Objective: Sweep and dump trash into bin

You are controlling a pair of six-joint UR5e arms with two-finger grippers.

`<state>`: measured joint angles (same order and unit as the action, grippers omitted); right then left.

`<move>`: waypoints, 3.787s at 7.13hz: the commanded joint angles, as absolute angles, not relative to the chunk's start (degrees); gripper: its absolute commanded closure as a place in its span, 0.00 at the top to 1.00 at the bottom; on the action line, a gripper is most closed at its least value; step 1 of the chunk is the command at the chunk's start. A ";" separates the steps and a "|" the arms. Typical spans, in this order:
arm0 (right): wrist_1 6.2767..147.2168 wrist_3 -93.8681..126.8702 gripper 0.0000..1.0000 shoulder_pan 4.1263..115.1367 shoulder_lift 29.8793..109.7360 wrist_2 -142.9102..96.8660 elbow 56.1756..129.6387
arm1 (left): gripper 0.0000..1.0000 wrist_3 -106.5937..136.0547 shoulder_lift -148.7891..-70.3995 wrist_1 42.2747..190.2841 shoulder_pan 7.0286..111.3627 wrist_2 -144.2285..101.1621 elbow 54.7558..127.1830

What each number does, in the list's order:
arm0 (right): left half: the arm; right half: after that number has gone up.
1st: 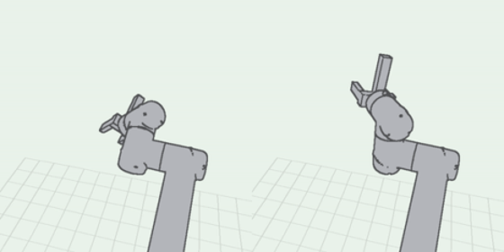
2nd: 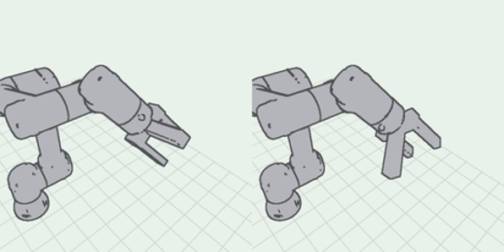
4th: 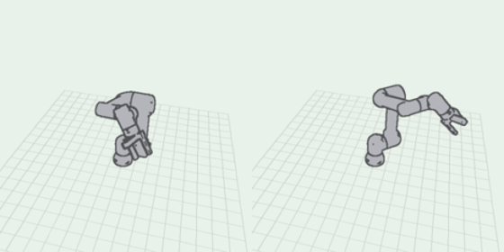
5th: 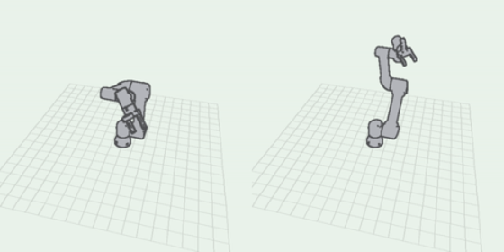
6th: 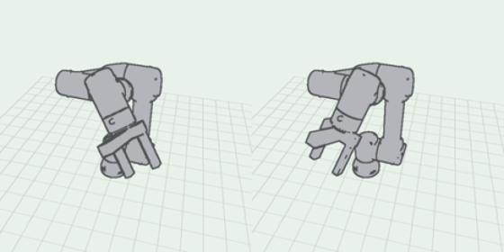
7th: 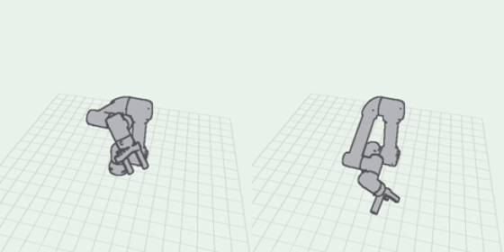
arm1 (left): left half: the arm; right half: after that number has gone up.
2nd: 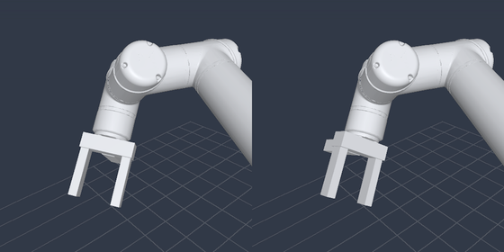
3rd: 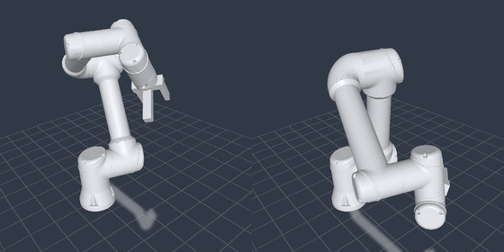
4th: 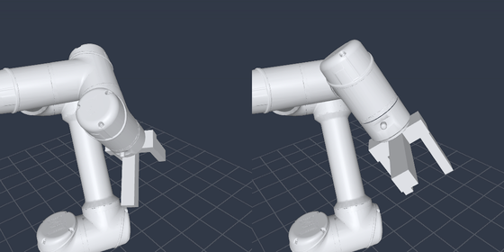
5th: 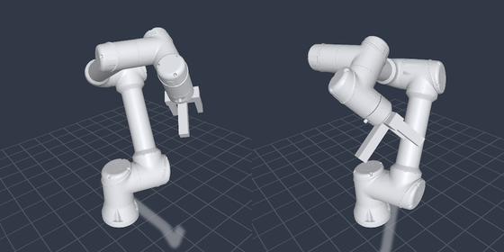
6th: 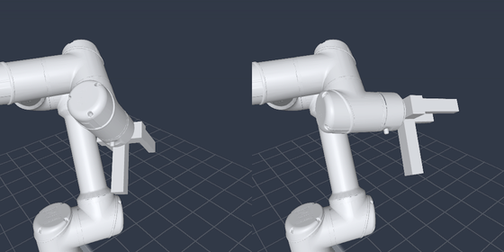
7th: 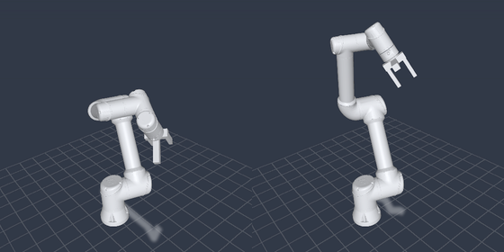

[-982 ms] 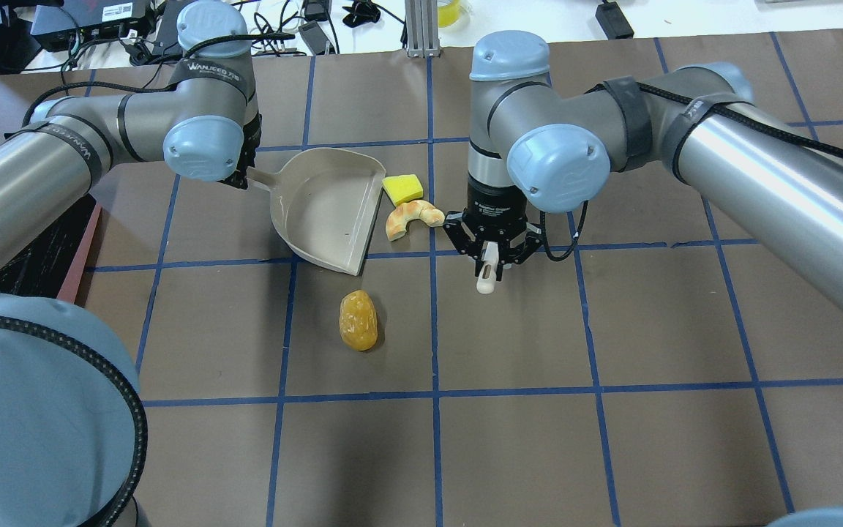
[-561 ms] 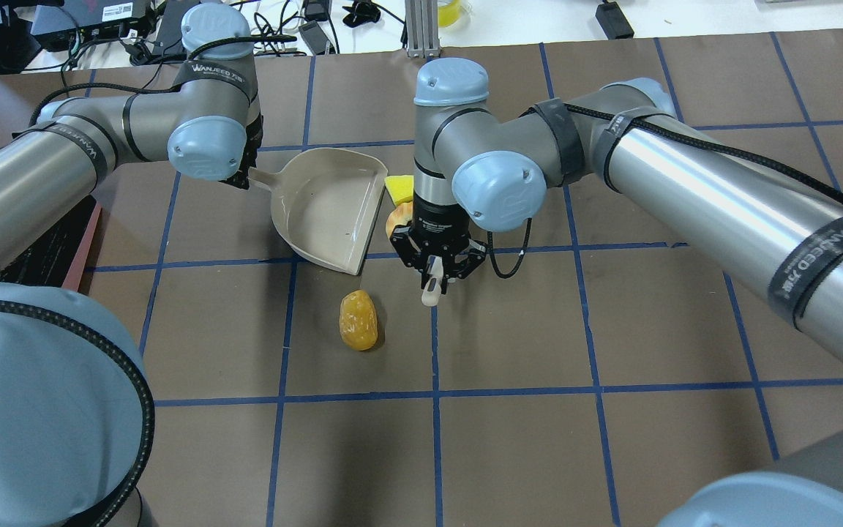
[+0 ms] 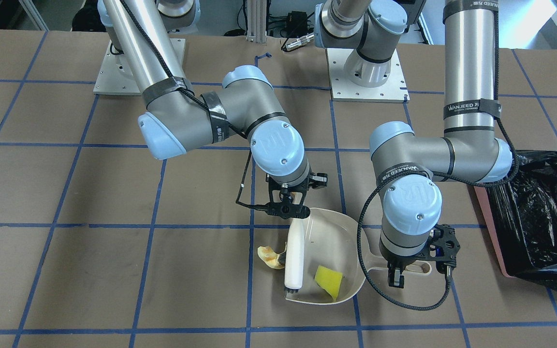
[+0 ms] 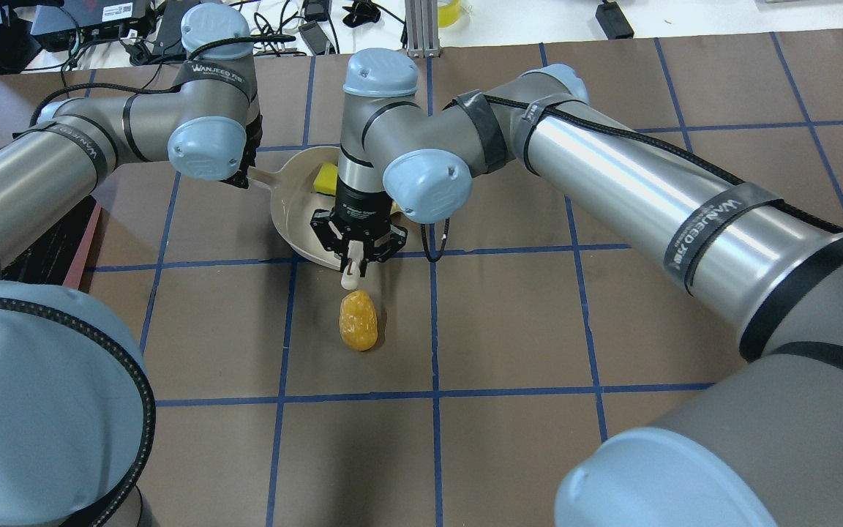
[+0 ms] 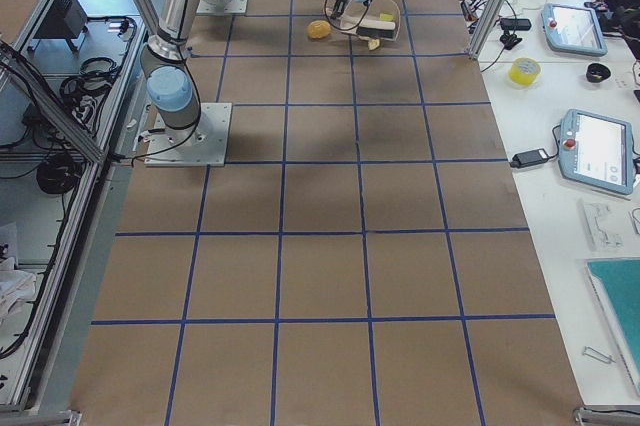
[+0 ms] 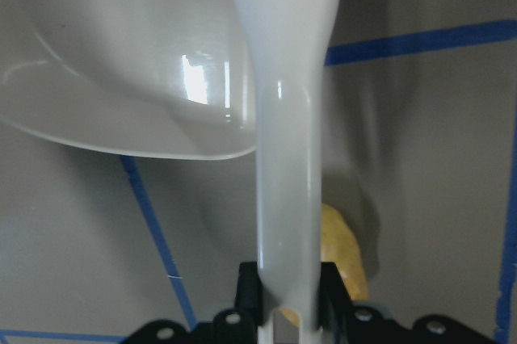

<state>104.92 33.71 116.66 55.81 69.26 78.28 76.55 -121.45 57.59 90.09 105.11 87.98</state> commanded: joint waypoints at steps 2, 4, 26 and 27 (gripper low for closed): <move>102.67 32.79 0.00 117.51 53.43 68.01 73.13 | 0.00 76.81 -121.46 57.57 90.09 105.21 87.89; 98.89 30.50 0.00 115.67 55.80 73.20 72.86 | 0.00 76.90 -121.46 57.57 90.09 105.12 87.80; 84.28 32.43 0.00 107.75 70.74 79.19 87.00 | 0.00 70.01 -117.61 65.64 75.09 86.39 89.73; 83.16 33.91 0.00 108.10 71.62 79.02 87.71 | 0.00 65.09 -116.99 67.66 71.40 86.48 90.00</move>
<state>83.89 32.36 107.85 70.28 79.09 86.09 70.55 -117.88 65.22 75.81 86.92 89.72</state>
